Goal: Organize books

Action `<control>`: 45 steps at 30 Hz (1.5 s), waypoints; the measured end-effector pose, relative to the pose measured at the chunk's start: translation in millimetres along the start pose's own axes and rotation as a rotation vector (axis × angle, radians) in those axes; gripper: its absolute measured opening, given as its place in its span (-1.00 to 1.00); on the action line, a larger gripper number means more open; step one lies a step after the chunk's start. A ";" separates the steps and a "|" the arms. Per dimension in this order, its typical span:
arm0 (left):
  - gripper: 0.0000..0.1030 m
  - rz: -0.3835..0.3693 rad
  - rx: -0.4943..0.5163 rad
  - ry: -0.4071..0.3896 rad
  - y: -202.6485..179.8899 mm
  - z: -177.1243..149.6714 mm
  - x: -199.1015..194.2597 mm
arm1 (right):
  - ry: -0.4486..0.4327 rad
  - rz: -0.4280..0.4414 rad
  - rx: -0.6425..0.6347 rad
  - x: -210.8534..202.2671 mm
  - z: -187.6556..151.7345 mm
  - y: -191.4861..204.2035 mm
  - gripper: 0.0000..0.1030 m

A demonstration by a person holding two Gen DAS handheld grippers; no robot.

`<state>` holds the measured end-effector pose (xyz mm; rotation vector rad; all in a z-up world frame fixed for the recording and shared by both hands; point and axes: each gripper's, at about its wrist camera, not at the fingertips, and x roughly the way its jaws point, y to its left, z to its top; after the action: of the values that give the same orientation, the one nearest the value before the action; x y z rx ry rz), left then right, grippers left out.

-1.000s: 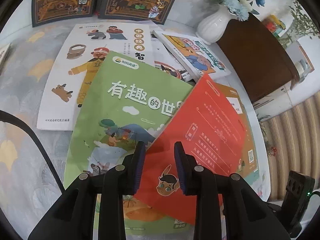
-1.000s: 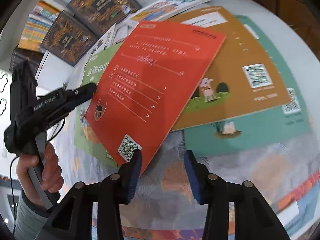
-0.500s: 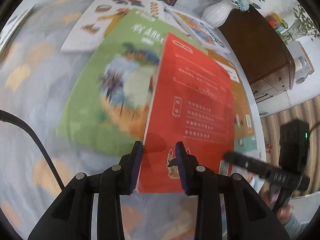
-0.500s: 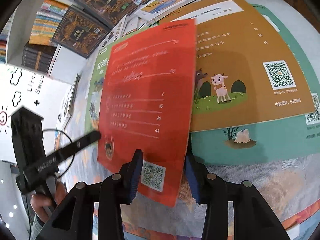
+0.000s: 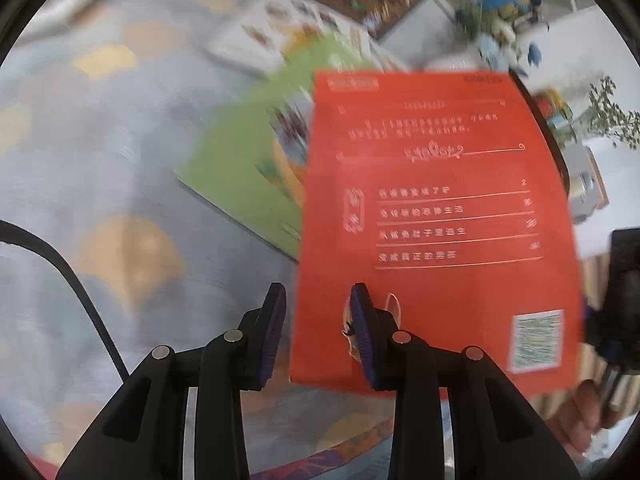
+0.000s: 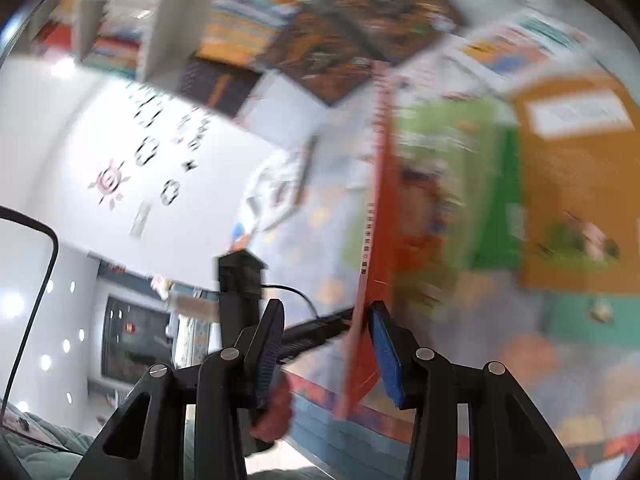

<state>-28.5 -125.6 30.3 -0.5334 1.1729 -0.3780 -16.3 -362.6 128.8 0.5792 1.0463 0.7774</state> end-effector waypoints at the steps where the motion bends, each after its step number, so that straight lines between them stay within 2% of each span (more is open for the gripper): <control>1: -0.43 0.016 -0.006 -0.036 4.3 2.6 -11.9 | 0.012 0.010 -0.022 8.6 3.4 11.5 -0.16; 5: -0.43 0.078 -0.109 -0.191 46.3 14.5 -76.0 | 0.076 0.026 -0.124 63.6 11.1 57.4 -0.16; 8: -0.43 0.130 -0.213 -0.312 87.4 17.4 -127.1 | 0.143 0.017 -0.146 105.6 9.8 73.4 -0.16; 10: -0.43 0.146 -0.263 -0.357 109.6 19.8 -148.0 | 0.188 0.014 -0.130 134.2 7.7 79.2 -0.16; 13: -0.43 0.143 -0.291 -0.369 134.7 18.6 -162.4 | 0.211 0.020 -0.092 155.6 6.1 76.7 -0.14; 16: -0.43 0.133 -0.273 -0.317 145.2 19.5 -155.6 | 0.216 0.015 -0.051 169.1 7.4 72.5 -0.06; 19: -0.43 0.112 -0.252 -0.255 150.6 25.7 -137.6 | 0.232 -0.036 -0.028 181.1 3.1 69.3 -0.03; 23: -0.43 0.100 -0.233 -0.200 159.1 32.3 -122.6 | 0.251 -0.028 0.054 193.8 -9.9 60.8 -0.04; 24: -0.43 0.097 -0.219 -0.175 161.5 33.0 -119.6 | 0.237 -0.060 0.058 193.9 -12.2 58.5 -0.03; 27: -0.43 0.049 -0.162 -0.071 158.6 36.3 -100.5 | 0.176 -0.237 0.063 181.2 -22.9 38.3 -0.04; 28: -0.43 0.037 -0.141 -0.044 155.0 33.6 -95.8 | 0.156 -0.315 0.059 180.9 -24.0 32.7 -0.04; 29: -0.43 0.026 -0.098 0.008 147.8 32.2 -84.1 | 0.131 -0.433 0.040 180.6 -25.4 25.5 -0.05; 30: -0.43 0.025 -0.068 0.038 143.9 30.2 -77.5 | 0.119 -0.496 0.026 180.6 -25.9 21.2 -0.26; 32: -0.43 0.053 0.001 0.107 132.9 24.4 -58.4 | 0.115 -0.585 0.021 181.9 -29.5 10.8 -0.53; 33: -0.43 0.060 0.021 0.132 129.8 22.4 -51.1 | 0.111 -0.593 0.037 180.5 -30.0 7.0 -0.55; 35: -0.43 0.057 0.060 0.126 123.6 20.9 -49.5 | 0.088 -0.626 0.041 180.1 -33.7 5.8 -0.56; 37: -0.43 0.037 0.075 0.152 122.1 22.2 -47.3 | 0.075 -0.727 0.006 179.7 -38.3 14.2 -0.56; 40: -0.43 0.011 0.084 0.173 124.4 23.7 -47.4 | 0.036 -0.753 0.027 169.7 -45.0 24.5 -0.56; 43: -0.43 -0.027 0.079 0.195 129.6 26.3 -45.5 | 0.082 -0.738 0.074 171.7 -50.4 9.1 -0.54; 45: -0.43 -0.057 0.067 0.213 132.3 29.4 -43.1 | 0.060 -0.714 0.091 171.4 -52.6 9.2 -0.47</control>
<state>-15.1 11.6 -4.7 -0.4778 1.3471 -0.5313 -18.2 -217.8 22.8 0.2225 1.2412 0.1202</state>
